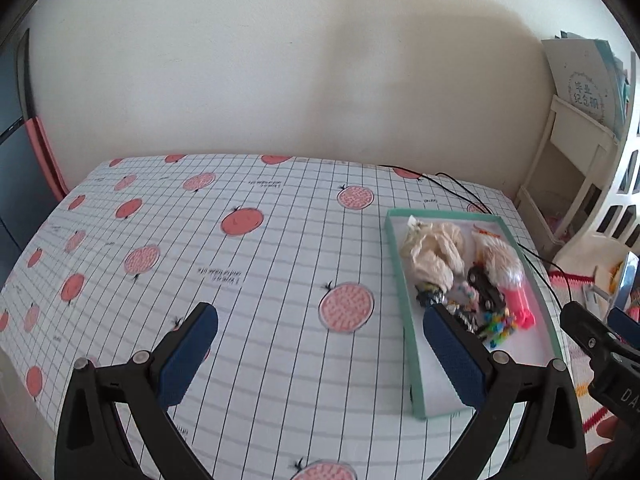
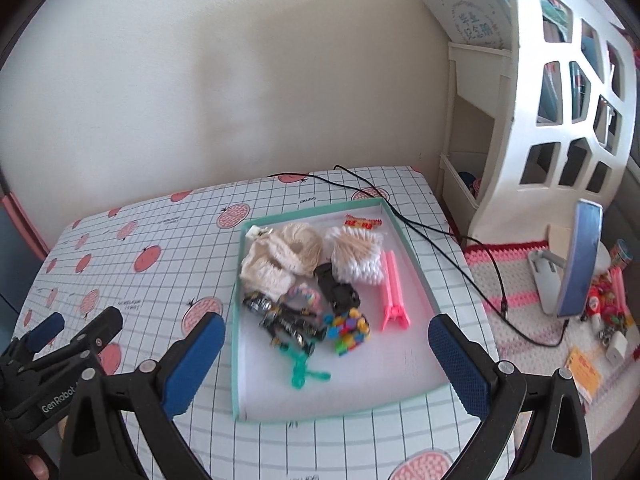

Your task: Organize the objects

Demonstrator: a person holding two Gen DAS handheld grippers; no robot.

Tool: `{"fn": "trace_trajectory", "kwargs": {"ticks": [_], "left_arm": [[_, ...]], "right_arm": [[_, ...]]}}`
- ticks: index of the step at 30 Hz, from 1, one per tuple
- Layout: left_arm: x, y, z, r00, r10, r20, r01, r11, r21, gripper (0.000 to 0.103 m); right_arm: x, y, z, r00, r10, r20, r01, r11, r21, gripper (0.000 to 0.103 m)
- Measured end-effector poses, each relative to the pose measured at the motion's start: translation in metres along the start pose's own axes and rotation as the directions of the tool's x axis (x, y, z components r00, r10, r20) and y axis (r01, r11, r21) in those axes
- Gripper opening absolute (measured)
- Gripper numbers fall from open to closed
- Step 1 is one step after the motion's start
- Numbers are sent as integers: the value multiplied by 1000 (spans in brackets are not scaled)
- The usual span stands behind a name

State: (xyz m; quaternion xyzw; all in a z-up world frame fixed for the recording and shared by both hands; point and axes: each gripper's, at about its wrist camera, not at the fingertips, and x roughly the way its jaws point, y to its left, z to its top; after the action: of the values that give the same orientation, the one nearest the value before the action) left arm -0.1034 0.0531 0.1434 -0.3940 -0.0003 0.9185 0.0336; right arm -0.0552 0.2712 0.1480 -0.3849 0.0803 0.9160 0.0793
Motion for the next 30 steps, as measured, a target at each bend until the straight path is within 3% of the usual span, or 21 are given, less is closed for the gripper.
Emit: {"fn": "trace_trajectory", "kwargs": {"ticks": [7,21,30], "left_arm": [[-15,5,-39,1000,-11,-1,11,1000,18,102],[13,23,-134,988,3,-152,-1,1000,15,102],[29,32,-155,980,34,-194,-32,999,15,102]], "right_arm": [[-10,-2,-40,1000,2,-22,-2,1000,16,103],[9,-4,-124,992,-19,-123,19,1000,-3,103],[33,-1,-156,982,-47,-181,41,998,-36,103]]}}
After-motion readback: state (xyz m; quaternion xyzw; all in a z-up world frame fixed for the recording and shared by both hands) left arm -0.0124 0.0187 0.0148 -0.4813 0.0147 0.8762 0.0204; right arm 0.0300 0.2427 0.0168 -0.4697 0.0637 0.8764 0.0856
